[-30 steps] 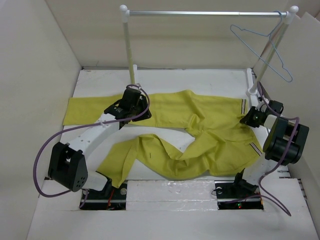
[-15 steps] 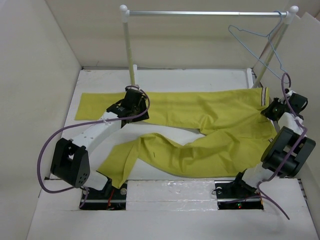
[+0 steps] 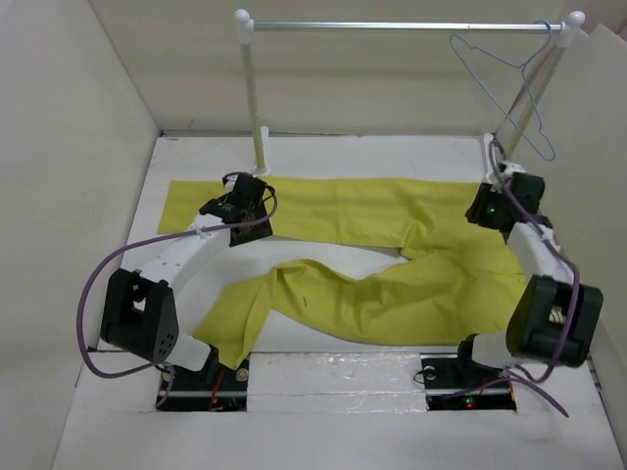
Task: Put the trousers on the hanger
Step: Flatten out the trousers at the center of the board.
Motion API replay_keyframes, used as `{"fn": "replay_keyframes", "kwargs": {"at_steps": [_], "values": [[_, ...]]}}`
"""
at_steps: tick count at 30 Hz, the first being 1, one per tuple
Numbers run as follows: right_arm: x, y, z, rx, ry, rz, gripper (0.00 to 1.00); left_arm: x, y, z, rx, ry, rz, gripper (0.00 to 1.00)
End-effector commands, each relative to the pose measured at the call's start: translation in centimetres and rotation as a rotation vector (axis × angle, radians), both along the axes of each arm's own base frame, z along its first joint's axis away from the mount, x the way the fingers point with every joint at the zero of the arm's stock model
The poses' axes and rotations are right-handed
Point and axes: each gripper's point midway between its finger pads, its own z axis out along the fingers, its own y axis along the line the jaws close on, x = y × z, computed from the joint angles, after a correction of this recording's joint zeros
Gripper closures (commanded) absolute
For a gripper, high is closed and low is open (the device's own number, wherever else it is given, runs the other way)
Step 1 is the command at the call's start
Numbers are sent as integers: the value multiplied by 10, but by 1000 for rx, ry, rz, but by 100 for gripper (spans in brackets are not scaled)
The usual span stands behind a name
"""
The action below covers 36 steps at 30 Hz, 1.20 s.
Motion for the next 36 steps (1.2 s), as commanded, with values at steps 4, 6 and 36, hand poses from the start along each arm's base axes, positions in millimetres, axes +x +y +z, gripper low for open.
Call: {"fn": "replay_keyframes", "kwargs": {"at_steps": [4, 6, 36], "values": [[-44, 252, 46, 28, -204, 713, 100, -6, 46, 57, -4, -108, 148, 52], [-75, 326, 55, 66, -232, 948, 100, 8, 52, 91, -22, -186, 151, 59], [-344, 609, -20, 68, -142, 2321, 30, 39, 85, 342, -201, -776, 210, 72]]}}
